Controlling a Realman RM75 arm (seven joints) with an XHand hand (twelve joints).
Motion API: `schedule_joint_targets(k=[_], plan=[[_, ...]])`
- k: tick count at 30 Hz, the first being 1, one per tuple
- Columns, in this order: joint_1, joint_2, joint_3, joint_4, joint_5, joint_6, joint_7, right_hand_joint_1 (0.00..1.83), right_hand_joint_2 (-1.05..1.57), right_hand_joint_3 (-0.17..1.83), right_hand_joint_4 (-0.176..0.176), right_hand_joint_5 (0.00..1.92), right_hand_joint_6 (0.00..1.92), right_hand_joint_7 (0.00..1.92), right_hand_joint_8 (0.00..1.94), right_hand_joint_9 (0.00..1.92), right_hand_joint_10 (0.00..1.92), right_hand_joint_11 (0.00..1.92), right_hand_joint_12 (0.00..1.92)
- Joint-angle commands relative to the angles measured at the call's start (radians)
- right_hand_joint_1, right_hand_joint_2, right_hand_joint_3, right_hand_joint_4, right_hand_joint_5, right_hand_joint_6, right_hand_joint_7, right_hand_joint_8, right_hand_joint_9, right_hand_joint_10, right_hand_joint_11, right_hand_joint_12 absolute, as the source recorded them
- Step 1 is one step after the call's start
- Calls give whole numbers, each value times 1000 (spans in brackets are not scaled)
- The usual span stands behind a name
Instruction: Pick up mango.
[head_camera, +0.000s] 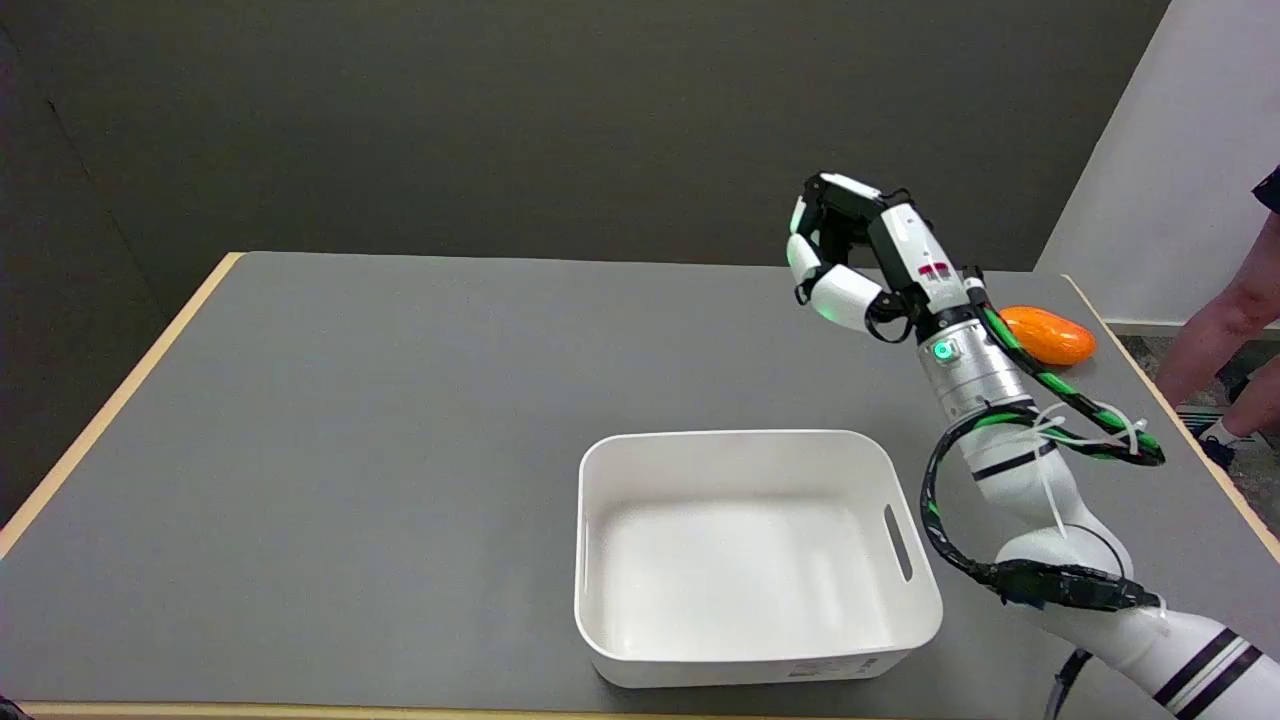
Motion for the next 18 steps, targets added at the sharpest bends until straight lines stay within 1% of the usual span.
schedule_joint_targets(k=[1,6,10,13,15,18], plan=[[80,-63,113,-100,-20,-54,-431,819,1061,572,176,614,1674,827,1941,876,1921,352,1921],[76,-54,77,-104,-12,-85,-433,818,1062,568,176,614,1673,825,1941,878,1921,351,1921],[72,-21,1,-108,-2,-147,-385,815,1064,570,176,610,1679,825,1941,884,1921,365,1921],[76,14,-51,-104,56,-172,-339,813,1063,577,176,609,1684,829,1941,890,1921,398,1921],[80,27,-78,-96,101,-180,-321,827,1038,609,176,626,1673,848,1939,897,1921,456,1921],[84,42,-125,-80,174,-236,-288,835,1020,638,176,635,1672,863,1935,904,1921,544,1921]])
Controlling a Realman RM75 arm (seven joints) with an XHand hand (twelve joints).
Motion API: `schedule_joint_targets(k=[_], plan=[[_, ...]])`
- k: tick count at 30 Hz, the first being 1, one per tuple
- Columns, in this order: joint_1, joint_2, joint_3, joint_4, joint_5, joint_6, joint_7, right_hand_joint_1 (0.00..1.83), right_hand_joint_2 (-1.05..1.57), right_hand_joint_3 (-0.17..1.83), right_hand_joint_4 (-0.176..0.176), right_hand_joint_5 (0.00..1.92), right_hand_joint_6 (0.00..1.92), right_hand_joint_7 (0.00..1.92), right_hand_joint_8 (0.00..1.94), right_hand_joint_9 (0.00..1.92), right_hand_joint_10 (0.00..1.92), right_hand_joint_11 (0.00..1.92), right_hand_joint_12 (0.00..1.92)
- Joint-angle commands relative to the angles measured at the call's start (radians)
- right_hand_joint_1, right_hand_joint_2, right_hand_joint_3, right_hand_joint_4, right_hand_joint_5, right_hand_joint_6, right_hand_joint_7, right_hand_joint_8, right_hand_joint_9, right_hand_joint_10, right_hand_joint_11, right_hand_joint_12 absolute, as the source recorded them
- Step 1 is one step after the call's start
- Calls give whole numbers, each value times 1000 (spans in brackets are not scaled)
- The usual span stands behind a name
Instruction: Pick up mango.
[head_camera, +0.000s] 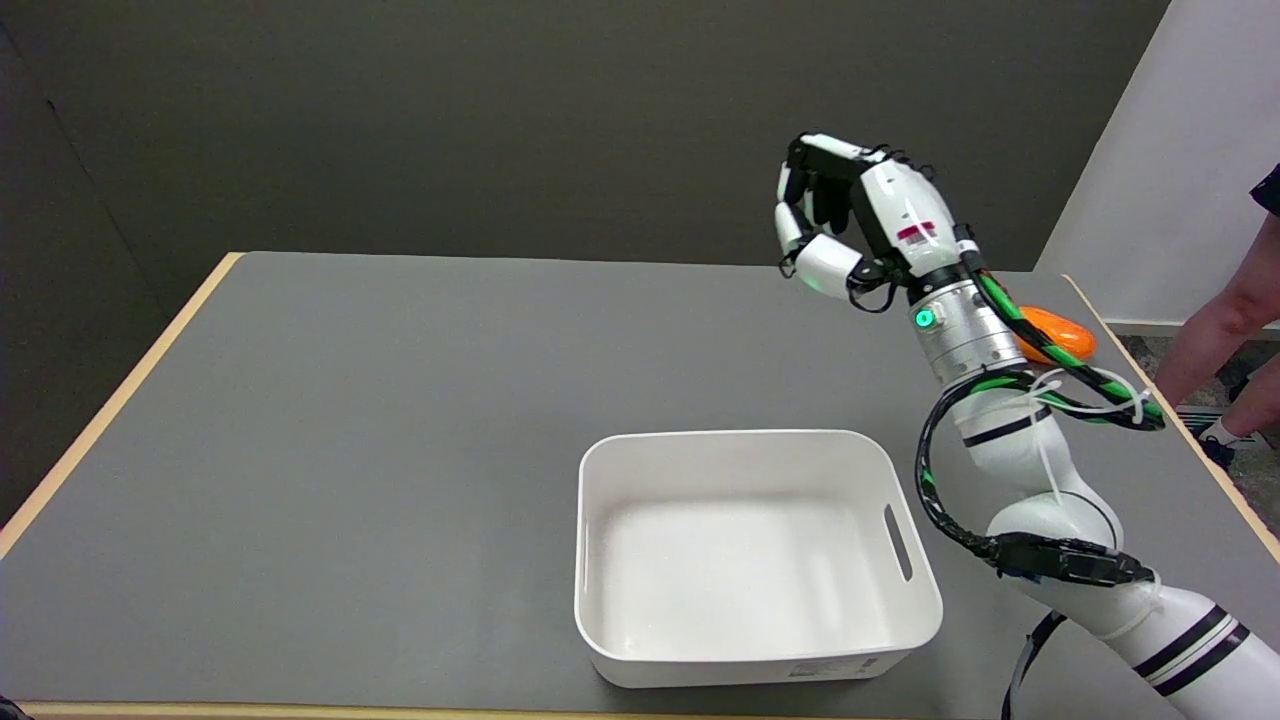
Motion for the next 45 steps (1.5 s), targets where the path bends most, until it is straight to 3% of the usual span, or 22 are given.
schedule_joint_targets(k=[1,6,15,22,27,30,35,36,38,42,45], plan=[[27,71,-170,2,205,-188,11,837,1015,644,176,637,1671,867,1928,905,1921,553,1921],[14,38,-144,38,239,-226,-18,822,1050,592,176,619,1676,858,1899,918,1921,501,1921],[-75,-121,169,-10,232,-159,-430,832,1043,587,176,632,1655,871,1894,921,1921,417,1921],[-90,-102,336,18,245,-202,-516,825,1049,584,176,623,1666,863,1903,931,1921,427,1921],[-44,-20,410,95,254,-273,-516,826,1046,589,176,624,1665,849,1910,911,1921,417,1921],[7,47,407,174,313,-290,-518,850,1058,581,119,619,1673,819,1933,894,1921,356,1921],[121,127,363,300,346,-290,-518,859,1103,518,70,596,1684,757,1935,843,1921,216,1921],[139,134,361,314,346,-291,-518,886,1110,514,41,585,1694,733,1922,833,1921,190,1921],[187,149,350,350,346,-291,-518,1101,1148,519,-176,511,1769,560,1816,767,1921,121,1921],[254,181,327,393,338,-291,-518,1089,1209,420,-176,483,1774,525,1824,678,1921,28,1921],[317,212,313,450,338,-294,-518,1041,1277,320,-87,420,1693,567,1930,597,1921,9,1921]])
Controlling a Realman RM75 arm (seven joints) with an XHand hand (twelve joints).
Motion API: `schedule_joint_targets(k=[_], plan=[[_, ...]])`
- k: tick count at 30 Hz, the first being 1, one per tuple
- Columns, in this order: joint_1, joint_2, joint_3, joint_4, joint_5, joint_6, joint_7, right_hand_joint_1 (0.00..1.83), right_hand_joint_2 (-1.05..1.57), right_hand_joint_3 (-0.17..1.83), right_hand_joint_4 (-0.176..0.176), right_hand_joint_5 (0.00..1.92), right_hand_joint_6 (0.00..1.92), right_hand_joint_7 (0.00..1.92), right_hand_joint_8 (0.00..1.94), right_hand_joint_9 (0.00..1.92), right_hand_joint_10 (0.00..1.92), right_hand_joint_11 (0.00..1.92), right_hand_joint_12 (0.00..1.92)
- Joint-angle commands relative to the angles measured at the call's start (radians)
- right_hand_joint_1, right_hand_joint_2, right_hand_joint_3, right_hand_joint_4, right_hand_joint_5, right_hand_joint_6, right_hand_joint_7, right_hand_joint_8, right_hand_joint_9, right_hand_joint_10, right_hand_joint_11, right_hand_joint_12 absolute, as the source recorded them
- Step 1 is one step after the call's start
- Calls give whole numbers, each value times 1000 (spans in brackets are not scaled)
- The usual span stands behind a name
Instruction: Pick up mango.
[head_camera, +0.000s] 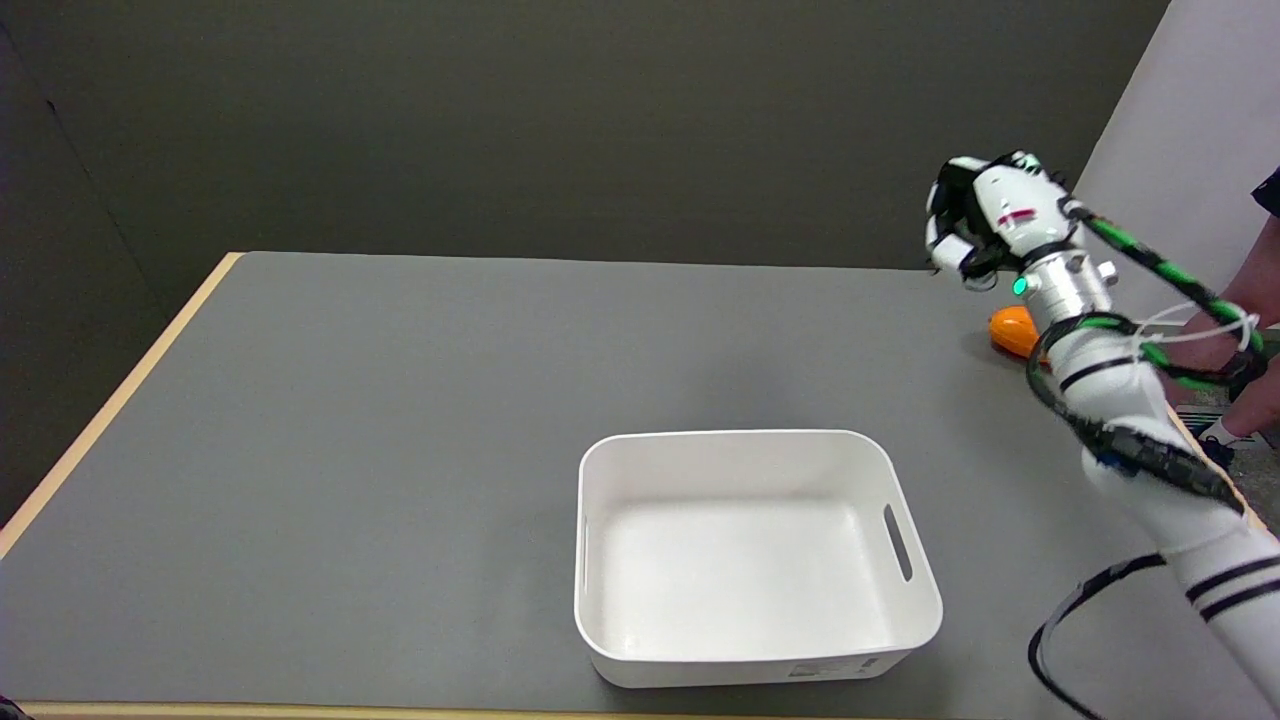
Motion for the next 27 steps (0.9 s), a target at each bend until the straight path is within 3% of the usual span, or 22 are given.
schedule_joint_targets(k=[1,4,6,7,8,10,12,14,18,27], plan=[[287,171,6,287,47,-49,-60,1027,1294,303,-78,404,1715,554,1937,536,1921,3,1921],[328,189,-11,337,44,-63,-60,1021,1337,229,-78,376,1738,554,1922,466,1919,-1,1921],[340,198,-26,365,44,-75,-60,1022,1313,205,-55,360,1688,567,1792,454,1899,-1,1921],[342,203,-31,377,44,-87,-60,952,1014,617,-18,328,1412,489,1589,421,1839,-1,1921],[342,207,-36,383,44,-96,-60,896,808,895,7,296,1168,424,1380,398,1726,9,1882],[331,218,-45,392,44,-109,-60,831,802,870,1,226,763,342,863,401,1201,82,1592],[303,230,-49,398,44,-114,-60,710,729,977,4,208,506,327,587,345,944,103,1292],[275,238,-41,398,49,-121,-60,621,675,987,7,132,390,237,400,224,763,72,1168],[191,249,-13,385,59,-132,-60,603,662,884,5,85,307,182,292,140,674,34,1177],[58,258,33,405,91,-147,-53,508,585,954,1,63,200,97,283,59,655,33,1087]])
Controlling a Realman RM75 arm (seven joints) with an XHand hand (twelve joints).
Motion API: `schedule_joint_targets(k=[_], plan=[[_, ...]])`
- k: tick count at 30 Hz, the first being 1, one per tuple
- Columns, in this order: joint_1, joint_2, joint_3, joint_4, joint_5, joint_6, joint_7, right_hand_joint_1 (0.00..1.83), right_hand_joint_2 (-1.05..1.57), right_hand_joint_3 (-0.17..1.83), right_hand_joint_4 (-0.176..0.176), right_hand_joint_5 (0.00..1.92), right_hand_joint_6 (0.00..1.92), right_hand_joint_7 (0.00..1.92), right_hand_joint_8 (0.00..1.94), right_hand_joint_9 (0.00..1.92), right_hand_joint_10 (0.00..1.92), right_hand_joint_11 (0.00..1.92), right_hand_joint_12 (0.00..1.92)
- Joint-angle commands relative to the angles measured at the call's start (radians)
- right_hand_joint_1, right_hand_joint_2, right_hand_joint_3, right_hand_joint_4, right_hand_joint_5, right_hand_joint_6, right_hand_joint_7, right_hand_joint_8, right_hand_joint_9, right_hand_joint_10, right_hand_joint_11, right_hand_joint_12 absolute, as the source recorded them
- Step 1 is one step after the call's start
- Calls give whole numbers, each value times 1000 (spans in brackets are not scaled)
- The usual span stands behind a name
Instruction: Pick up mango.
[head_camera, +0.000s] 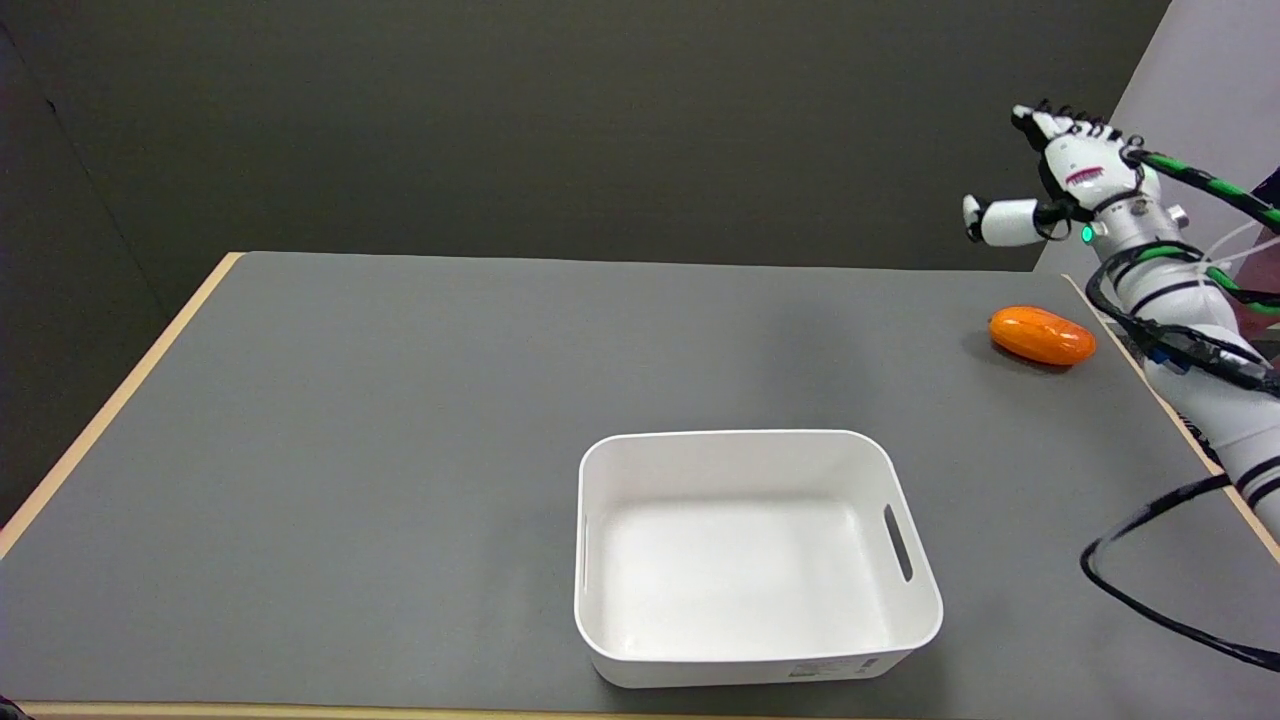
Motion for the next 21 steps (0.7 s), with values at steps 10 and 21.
schedule_joint_targets(k=[10,21], plan=[[-191,61,59,97,89,-48,1,509,587,956,-2,67,191,98,285,61,654,43,1087],[-228,98,13,103,195,-137,-6,508,598,966,1,74,215,104,307,75,658,48,1098]])
